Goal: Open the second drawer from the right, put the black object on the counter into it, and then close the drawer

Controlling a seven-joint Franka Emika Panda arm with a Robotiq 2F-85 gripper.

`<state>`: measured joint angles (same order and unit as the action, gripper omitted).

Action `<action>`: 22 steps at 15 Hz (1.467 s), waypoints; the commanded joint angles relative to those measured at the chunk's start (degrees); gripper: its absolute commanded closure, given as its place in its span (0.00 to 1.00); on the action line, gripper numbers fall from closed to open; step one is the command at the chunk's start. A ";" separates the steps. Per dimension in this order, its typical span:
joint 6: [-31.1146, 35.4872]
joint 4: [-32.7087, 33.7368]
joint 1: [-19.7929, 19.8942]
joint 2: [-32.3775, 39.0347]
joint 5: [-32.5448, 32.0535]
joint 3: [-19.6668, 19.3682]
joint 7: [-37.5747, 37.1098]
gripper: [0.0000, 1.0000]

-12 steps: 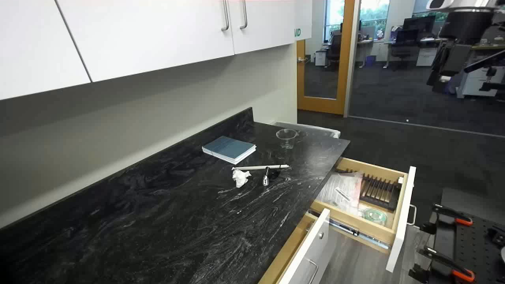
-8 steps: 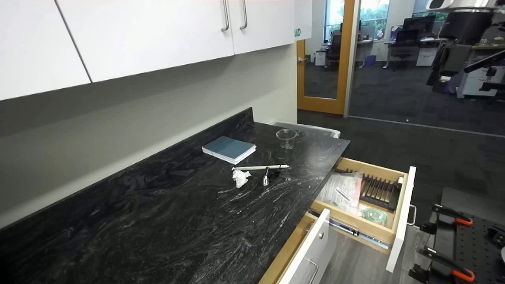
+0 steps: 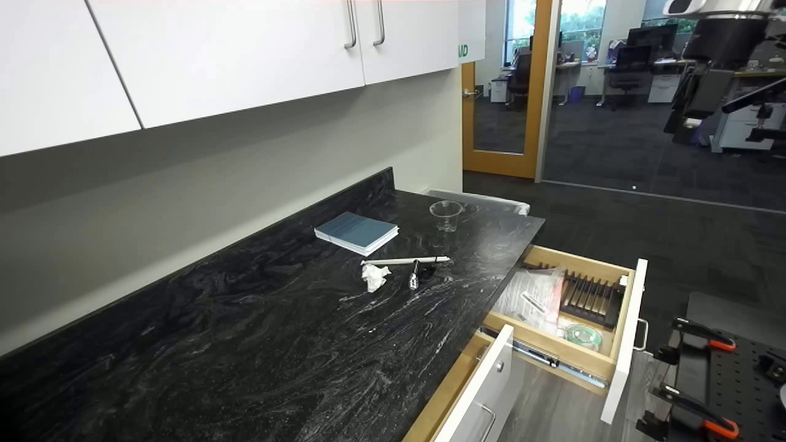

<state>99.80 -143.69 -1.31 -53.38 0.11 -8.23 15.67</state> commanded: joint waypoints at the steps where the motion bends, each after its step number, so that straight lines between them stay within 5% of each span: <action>1: -0.07 0.09 -0.02 0.05 0.00 0.01 -0.03 0.00; 7: 0.89 -0.21 -2.37 0.95 0.06 3.38 0.03 0.00; 13: 5.66 -2.05 -12.10 10.48 2.27 16.15 -2.18 0.00; 18: 16.75 -5.20 -17.43 23.96 1.14 24.93 -5.48 0.00; 22: 19.10 -6.42 -19.32 26.65 0.89 25.56 -5.38 0.00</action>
<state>119.06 -150.19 -19.49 -26.80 1.56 18.47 10.77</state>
